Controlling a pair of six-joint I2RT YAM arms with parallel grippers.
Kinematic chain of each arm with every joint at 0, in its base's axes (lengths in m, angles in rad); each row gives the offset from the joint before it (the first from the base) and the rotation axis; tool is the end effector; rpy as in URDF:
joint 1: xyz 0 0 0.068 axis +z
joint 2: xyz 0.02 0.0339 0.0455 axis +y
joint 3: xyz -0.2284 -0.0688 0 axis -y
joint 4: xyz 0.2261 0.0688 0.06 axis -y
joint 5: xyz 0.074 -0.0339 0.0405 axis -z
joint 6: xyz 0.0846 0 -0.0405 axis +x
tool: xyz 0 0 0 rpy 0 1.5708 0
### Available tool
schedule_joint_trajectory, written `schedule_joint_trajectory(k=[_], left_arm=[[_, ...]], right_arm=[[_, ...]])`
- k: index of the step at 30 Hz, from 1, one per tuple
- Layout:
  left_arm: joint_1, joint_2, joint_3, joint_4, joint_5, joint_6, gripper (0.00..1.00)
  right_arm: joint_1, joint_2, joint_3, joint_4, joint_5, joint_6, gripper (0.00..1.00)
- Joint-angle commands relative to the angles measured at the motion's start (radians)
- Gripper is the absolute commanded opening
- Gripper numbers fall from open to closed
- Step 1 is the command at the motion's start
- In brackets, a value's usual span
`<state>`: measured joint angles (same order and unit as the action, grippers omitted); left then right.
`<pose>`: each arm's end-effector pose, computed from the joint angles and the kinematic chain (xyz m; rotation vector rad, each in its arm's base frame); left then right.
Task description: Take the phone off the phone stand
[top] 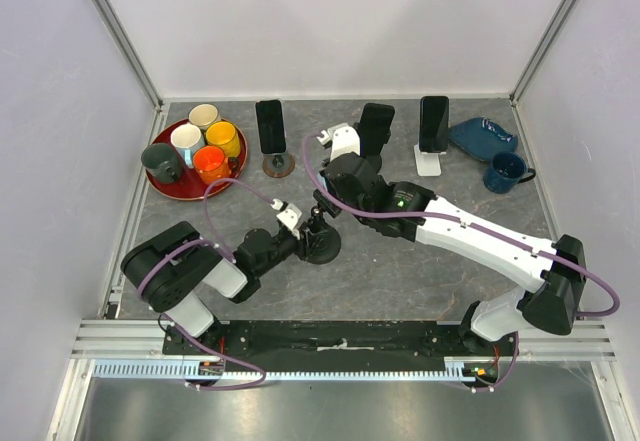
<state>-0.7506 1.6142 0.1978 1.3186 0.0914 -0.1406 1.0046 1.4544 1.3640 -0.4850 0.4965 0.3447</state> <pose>0.2006 -0.1976 0.1120 0.5852 1.6211 -0.7440 0.2210 0.2725 0.2990 -0.3997 2.0440 0.2918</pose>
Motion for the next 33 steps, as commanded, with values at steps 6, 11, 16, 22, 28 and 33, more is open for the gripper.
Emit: schedule_joint_trajectory(k=[6,11,16,22,28,33], left_arm=[[0.004,0.016,0.014,0.307,-0.044,0.018,0.26],[0.004,0.013,0.002,0.307,-0.096,0.019,0.24],[0.004,-0.008,-0.011,0.307,-0.16,0.027,0.26],[0.004,-0.011,-0.008,0.3,-0.147,0.03,0.32],[0.004,-0.028,-0.008,0.258,-0.194,0.058,0.31],[0.004,-0.073,-0.001,0.186,-0.211,0.079,0.43]], right_arm=[[-0.018,-0.025,0.04,0.209,0.186,-0.081,0.0],[-0.067,-0.049,0.101,0.071,0.215,-0.099,0.0],[-0.145,-0.058,0.127,-0.208,0.205,-0.084,0.0],[-0.276,-0.115,0.001,-0.401,0.2,-0.061,0.0],[-0.388,-0.097,-0.101,-0.495,0.221,-0.044,0.0],[-0.408,-0.025,-0.109,-0.524,0.261,-0.047,0.0]])
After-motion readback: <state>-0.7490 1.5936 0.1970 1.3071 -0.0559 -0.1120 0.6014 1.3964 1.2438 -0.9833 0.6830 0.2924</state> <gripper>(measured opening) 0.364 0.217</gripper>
